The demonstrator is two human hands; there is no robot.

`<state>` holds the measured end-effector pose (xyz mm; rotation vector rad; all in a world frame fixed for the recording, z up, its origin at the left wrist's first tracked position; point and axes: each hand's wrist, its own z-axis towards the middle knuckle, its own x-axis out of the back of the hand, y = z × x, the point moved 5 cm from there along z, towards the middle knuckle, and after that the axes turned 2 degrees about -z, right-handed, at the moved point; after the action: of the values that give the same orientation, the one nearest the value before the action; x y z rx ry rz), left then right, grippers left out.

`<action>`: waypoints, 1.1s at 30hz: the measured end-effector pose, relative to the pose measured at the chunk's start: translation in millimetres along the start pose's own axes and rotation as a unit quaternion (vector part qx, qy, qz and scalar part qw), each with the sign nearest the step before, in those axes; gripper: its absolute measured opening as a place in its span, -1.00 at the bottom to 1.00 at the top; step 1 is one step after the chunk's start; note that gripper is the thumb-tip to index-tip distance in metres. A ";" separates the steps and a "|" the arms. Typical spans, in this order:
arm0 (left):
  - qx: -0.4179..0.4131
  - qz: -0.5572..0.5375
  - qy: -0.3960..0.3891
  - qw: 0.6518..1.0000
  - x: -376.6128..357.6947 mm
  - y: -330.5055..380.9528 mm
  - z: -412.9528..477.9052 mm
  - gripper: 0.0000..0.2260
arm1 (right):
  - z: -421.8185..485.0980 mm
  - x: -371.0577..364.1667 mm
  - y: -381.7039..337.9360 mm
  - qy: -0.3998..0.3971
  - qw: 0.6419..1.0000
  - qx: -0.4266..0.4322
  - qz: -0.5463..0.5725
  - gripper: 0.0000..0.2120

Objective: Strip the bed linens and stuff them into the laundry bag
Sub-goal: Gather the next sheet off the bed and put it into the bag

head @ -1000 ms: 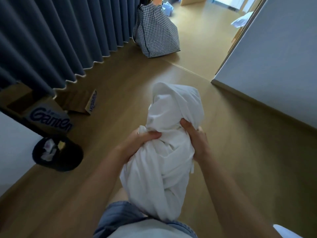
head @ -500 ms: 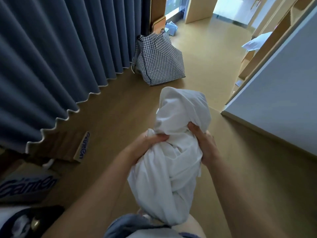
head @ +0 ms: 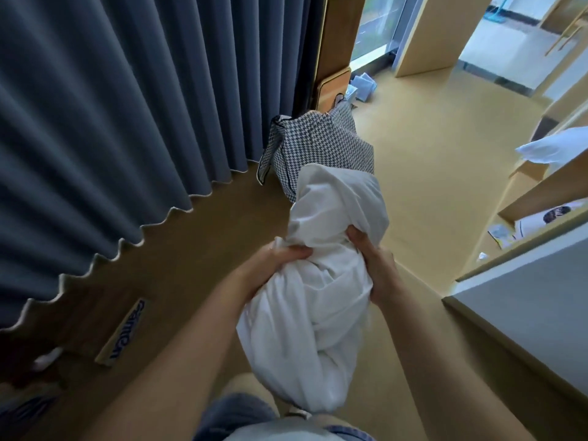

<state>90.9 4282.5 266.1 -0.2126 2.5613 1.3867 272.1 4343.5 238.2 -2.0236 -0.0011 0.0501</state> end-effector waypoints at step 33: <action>0.016 -0.023 0.146 0.989 150.9 454.2 628.3 -0.77 | 745.8 -170.2 -331.8 -0.145 0.989 -0.015 -0.009 -0.17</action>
<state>-81.3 5053.3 260.1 -0.5027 2.7879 1.3870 82.4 5155.1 216.3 -2.0302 -0.2055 0.3349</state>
